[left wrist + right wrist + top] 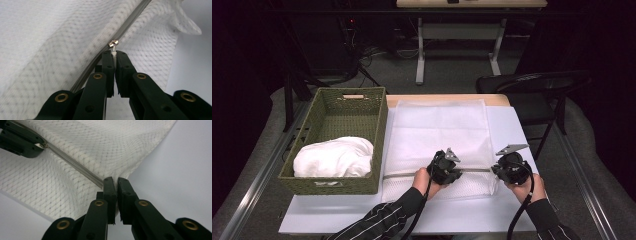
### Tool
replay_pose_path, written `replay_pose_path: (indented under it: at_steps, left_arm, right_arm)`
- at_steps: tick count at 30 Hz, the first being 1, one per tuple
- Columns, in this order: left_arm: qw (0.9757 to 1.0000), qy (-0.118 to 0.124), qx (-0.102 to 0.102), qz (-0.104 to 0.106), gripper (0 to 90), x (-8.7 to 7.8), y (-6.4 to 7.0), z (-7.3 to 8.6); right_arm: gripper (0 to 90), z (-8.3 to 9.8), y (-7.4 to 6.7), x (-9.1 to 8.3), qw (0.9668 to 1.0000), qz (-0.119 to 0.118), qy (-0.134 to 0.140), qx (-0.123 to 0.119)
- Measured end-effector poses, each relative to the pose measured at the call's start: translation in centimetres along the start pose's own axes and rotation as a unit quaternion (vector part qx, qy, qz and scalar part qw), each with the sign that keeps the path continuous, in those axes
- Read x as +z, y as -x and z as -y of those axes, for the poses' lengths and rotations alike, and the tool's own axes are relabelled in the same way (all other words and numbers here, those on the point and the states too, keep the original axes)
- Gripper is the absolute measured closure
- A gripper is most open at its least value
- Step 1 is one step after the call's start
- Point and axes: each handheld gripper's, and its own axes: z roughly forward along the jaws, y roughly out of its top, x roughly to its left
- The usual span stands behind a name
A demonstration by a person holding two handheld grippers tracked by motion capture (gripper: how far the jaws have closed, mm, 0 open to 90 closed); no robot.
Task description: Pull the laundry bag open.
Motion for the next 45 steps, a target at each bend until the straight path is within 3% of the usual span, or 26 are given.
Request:
replay_pose_path:
  at_steps: [21,30,35,45]
  left_arm:
    - [0.9994,-0.007,-0.011,-0.033,86.6,-3.8,-0.9,2.9]
    - [0.9981,-0.011,-0.029,-0.053,86.6,-5.2,-1.7,4.6]
    - [0.9967,-0.01,-0.048,-0.064,86.6,-5.9,-2.2,5.8]
    - [0.9943,-0.011,-0.062,-0.085,86.5,-7.4,-2.4,7.4]
  right_arm:
    - [86.1,0.0,0.1,0.2,1.0,0.003,-0.003,0.0]
    - [86.1,0.0,0.1,0.2,0.9999,0.006,-0.008,0.001]
    - [86.1,-0.1,0.1,0.3,0.9999,0.008,-0.009,0.003]
    - [86.1,-0.1,0.2,0.3,0.9999,0.01,-0.008,0.001]
